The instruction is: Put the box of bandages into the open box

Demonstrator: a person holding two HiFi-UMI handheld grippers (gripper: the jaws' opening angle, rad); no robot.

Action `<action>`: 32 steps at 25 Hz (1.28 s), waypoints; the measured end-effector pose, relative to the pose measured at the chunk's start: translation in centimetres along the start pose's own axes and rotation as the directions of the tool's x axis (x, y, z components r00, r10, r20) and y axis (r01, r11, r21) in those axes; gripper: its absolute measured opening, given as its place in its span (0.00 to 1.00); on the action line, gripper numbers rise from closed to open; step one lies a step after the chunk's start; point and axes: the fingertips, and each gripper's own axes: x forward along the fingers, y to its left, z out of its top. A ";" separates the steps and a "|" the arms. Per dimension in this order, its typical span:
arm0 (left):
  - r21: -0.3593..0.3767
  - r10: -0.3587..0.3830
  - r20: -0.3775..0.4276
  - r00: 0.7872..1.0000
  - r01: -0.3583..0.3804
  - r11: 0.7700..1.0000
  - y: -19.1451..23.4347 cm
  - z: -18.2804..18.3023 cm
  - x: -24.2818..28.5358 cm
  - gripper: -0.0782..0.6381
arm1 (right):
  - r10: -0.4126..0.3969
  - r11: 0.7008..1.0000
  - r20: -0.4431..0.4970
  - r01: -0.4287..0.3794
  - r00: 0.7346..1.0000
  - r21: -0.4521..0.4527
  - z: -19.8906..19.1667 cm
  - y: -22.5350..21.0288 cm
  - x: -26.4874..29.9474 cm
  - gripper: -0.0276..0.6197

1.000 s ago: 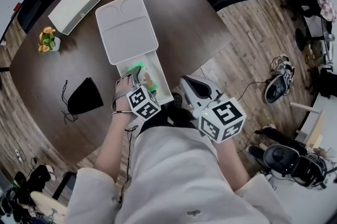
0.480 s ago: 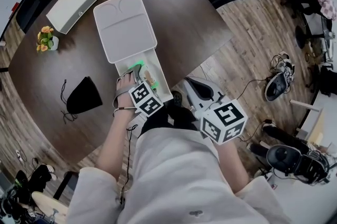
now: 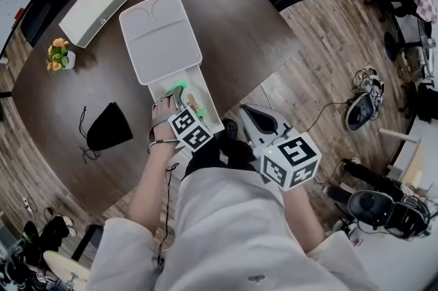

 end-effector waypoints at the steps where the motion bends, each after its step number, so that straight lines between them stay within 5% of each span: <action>1: 0.003 0.001 -0.003 1.000 -0.001 1.000 0.1 0.0 0.0 0.80 | 0.001 1.000 -0.002 -0.001 1.000 0.001 0.0 0.0 0.0 0.05; 32: -0.050 0.057 0.034 0.998 -0.055 0.997 1.6 -0.3 -0.8 0.80 | 0.037 0.999 0.006 -0.037 0.999 0.005 0.4 0.5 0.7 0.05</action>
